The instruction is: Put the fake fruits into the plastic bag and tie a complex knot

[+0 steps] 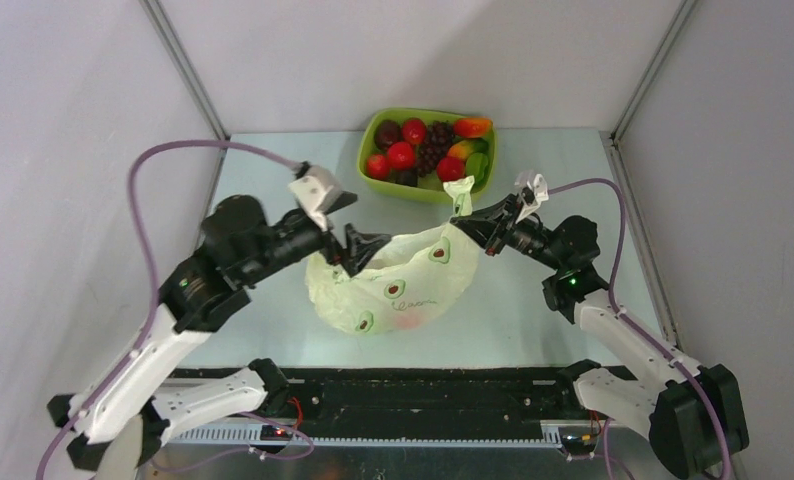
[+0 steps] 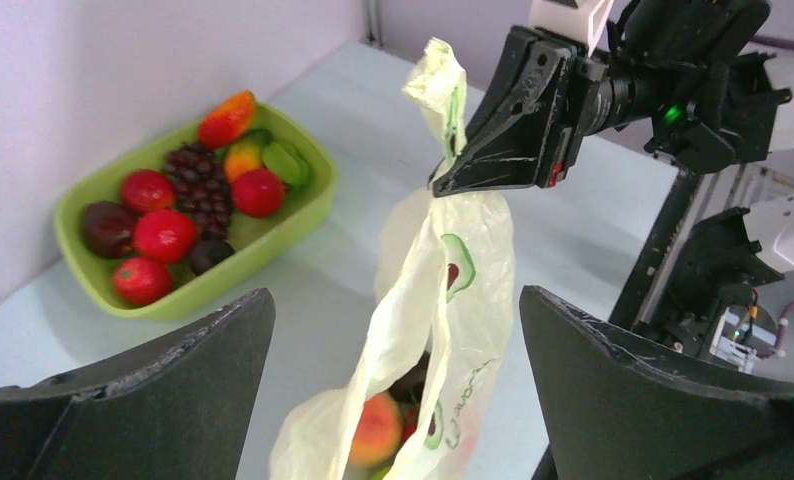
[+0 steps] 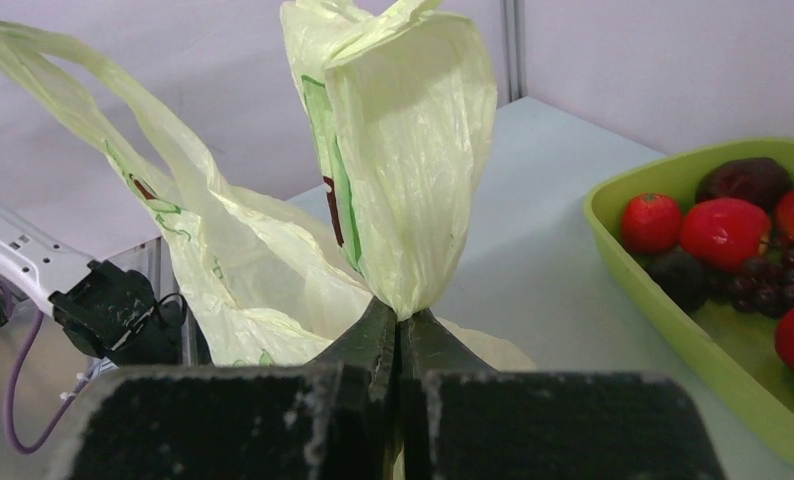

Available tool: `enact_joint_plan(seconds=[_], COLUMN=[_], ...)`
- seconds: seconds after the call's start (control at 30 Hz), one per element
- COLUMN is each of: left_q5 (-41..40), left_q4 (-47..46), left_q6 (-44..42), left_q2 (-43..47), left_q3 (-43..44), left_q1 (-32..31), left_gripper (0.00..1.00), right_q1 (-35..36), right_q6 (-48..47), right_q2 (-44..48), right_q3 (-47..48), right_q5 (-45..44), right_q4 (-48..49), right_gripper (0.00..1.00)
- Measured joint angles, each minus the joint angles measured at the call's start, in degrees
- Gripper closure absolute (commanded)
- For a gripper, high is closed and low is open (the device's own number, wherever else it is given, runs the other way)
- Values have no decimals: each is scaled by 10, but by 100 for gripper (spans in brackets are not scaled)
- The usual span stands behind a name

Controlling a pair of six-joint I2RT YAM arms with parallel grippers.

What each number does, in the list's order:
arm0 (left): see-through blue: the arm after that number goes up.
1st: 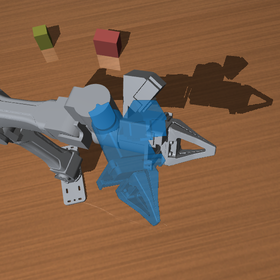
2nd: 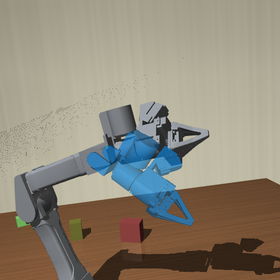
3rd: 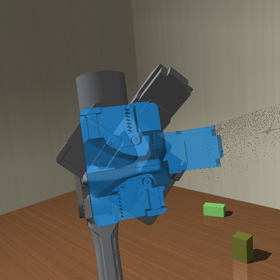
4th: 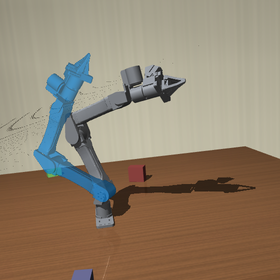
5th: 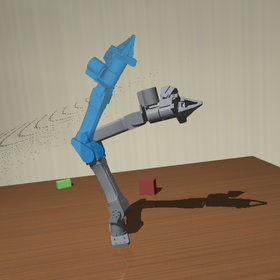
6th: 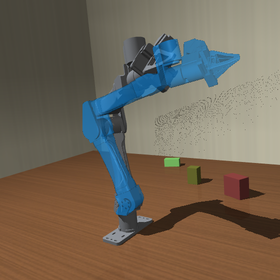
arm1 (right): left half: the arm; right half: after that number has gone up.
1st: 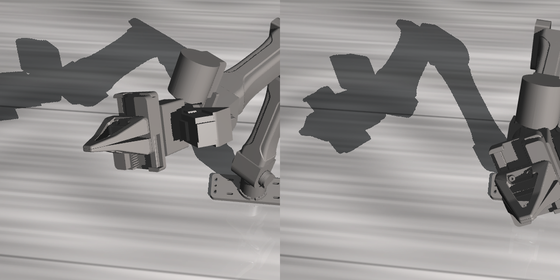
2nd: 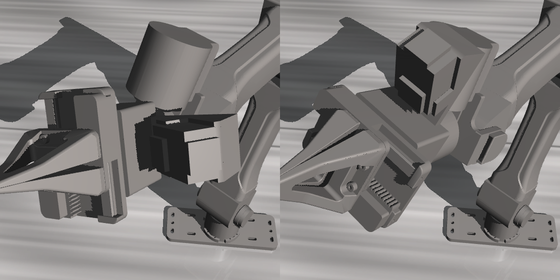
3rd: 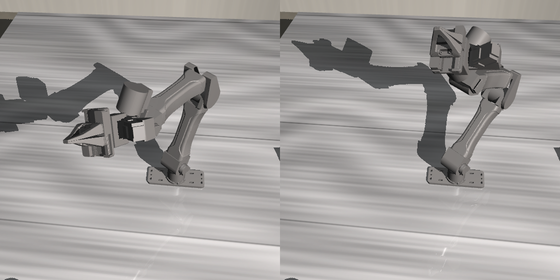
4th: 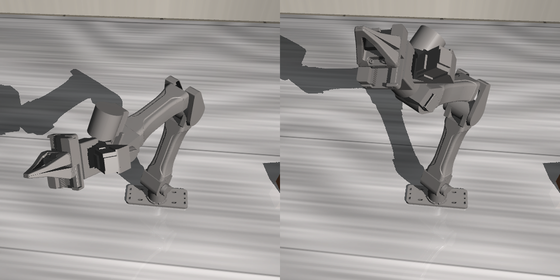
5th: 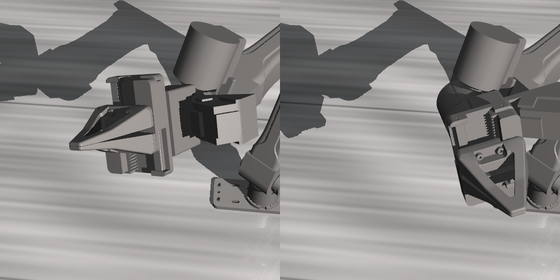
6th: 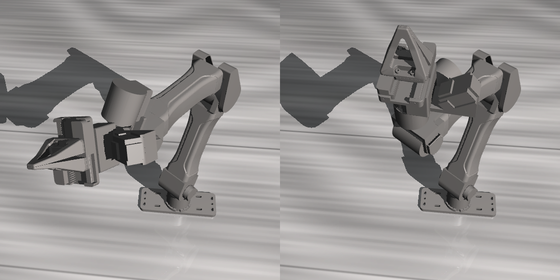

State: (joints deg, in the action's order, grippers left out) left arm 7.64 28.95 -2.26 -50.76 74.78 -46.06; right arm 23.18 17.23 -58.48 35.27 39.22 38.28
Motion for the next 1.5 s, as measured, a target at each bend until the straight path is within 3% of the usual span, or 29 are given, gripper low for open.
enact_joint_plan(seconds=[0.3,0.53,1.1,1.3,1.5], left_q5=[22,66,76,45,52], left_q4=[27,39,47,43,11], left_q6=[-17,-18,3,25,42], left_q2=[116,157,192,215,213], left_q3=[-21,-96,-207,-248,-265], left_q1=[71,121,139,140,140], left_gripper=[1,1,4,17,47], right_q1=[-19,-27,-40,-43,-43], right_q6=[9,18,33,37,36], right_q2=[8,8,8,8,11], right_q3=[0,0,0,0,0], right_q5=[33,48,67,68,75], right_q4=[-12,-12,-12,-12,-13], right_gripper=[100,100,100,100,100])
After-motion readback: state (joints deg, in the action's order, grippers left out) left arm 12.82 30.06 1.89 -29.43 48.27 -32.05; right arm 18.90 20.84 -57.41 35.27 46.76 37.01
